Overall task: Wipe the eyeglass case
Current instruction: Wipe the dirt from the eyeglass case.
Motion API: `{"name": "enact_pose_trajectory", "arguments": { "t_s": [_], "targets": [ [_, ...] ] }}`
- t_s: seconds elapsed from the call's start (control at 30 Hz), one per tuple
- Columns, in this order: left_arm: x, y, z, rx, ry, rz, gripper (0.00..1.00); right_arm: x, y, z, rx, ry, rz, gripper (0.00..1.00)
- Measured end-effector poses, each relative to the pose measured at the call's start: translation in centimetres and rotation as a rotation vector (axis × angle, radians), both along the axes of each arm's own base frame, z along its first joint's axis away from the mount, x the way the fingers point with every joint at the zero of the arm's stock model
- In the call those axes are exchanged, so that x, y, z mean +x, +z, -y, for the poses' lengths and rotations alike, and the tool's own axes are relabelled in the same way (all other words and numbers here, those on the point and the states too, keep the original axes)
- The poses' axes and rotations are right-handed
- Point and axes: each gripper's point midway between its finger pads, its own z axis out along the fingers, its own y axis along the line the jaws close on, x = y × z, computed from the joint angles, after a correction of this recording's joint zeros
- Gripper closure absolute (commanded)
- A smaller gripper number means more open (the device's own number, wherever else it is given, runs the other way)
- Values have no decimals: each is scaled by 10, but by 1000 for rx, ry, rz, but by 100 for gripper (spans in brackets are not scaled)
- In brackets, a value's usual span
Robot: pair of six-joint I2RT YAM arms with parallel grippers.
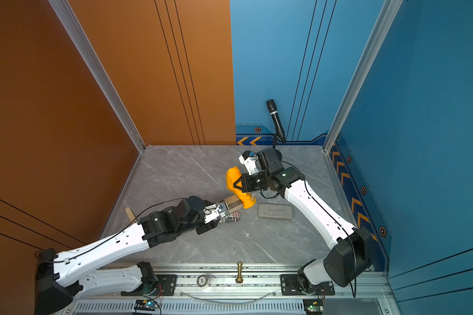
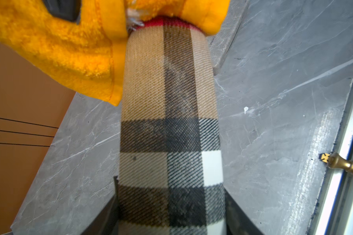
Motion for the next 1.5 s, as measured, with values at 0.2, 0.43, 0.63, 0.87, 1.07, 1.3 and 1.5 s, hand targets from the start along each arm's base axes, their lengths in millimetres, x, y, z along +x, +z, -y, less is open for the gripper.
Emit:
{"name": "enact_pose_trajectory", "arguments": {
  "t_s": [0.2,0.43,0.63,0.87,1.07,1.3,1.5],
  "targets": [
    [15,0,-12,-26,48,-29,63,-5,0,-11,14,23,9,100],
    [13,-1,-11,-59,43,-66,63,-4,-4,-9,14,17,5,100],
    [-8,11,3,-103,-15,-58,63,17,-7,9,12,-38,3,100],
    [3,47,-26,-231,97,12,64,17,-9,12,18,-33,-6,100],
    [20,47,-52,-336,226,-54,63,-12,0,22,39,-19,24,100],
    [32,61,-59,-588,291,-216,62,-27,32,33,94,-33,146,100],
    [52,114,-47,-1013,252,-408,60,-43,50,22,144,-20,275,100]
  ]
}}
